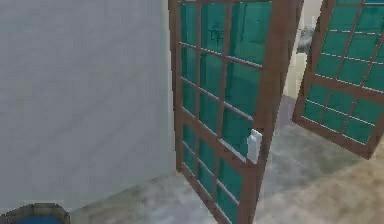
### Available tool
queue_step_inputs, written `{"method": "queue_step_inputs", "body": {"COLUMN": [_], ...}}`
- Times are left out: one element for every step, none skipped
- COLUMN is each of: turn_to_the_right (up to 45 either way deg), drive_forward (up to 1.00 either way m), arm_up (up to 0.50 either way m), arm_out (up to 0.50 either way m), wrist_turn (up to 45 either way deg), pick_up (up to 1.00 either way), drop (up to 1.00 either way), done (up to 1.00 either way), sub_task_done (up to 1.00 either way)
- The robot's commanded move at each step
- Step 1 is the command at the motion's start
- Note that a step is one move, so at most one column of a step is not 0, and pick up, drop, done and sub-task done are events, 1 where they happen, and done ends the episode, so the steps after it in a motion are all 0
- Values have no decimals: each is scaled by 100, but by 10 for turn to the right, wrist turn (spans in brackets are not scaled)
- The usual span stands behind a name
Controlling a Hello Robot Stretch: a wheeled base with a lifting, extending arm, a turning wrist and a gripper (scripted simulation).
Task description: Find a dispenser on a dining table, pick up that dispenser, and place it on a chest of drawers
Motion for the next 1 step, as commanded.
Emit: {"method": "queue_step_inputs", "body": {"turn_to_the_right": [450], "drive_forward": [0], "arm_up": [0], "arm_out": [0], "wrist_turn": [0], "pick_up": [0], "drop": [0], "done": [0], "sub_task_done": [0]}}
